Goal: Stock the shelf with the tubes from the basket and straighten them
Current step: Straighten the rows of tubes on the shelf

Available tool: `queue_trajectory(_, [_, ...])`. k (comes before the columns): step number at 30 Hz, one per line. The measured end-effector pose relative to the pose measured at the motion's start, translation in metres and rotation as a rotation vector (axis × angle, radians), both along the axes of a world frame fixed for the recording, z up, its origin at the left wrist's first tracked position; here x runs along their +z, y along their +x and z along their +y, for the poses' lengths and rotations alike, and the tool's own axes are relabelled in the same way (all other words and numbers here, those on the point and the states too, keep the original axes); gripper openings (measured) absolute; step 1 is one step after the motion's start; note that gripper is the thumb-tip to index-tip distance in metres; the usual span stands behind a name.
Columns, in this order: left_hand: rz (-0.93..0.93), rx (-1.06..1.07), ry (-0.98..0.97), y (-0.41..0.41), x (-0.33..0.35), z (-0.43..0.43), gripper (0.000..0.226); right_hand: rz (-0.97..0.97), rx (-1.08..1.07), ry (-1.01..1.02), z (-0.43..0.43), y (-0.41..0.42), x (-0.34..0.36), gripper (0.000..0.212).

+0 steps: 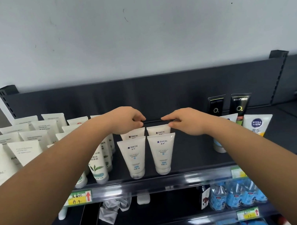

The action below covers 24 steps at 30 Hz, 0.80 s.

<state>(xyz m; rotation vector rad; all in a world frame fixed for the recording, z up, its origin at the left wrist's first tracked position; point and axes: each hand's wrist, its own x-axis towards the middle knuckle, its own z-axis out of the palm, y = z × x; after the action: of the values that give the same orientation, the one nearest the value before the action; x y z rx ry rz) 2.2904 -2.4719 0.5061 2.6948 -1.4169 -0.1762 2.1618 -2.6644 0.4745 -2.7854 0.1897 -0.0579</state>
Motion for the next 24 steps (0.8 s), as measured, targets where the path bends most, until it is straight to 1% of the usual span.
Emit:
queue_trajectory(5, [-0.029, -0.02, -0.053, -0.017, -0.002, -0.018, 0.039, -0.027, -0.027, -0.068, -0.015, -0.024, 0.007, 0.043])
queue_trajectory(12, [-0.074, -0.128, -0.106, -0.036, 0.011, -0.058, 0.046, -0.071, -0.181, -0.143, -0.047, -0.067, 0.017, 0.047])
queue_trajectory(15, [-0.085, -0.175, -0.083, -0.041, 0.008, -0.075, 0.05, -0.069, -0.272, -0.122, -0.061, -0.087, 0.019, 0.051])
queue_trajectory(18, [-0.105, -0.201, -0.068, -0.051, 0.001, -0.092, 0.055, -0.084, -0.362, -0.151, -0.082, -0.107, 0.019, 0.054])
queue_trajectory(22, [-0.084, -0.24, -0.028, -0.072, -0.008, -0.106, 0.06, -0.018, -0.441, -0.129, -0.101, -0.136, 0.015, 0.059])
queue_trajectory(24, [-0.057, -0.274, -0.042, -0.083, -0.008, -0.115, 0.06, -0.008, -0.459, -0.129, -0.108, -0.147, 0.01, 0.055])
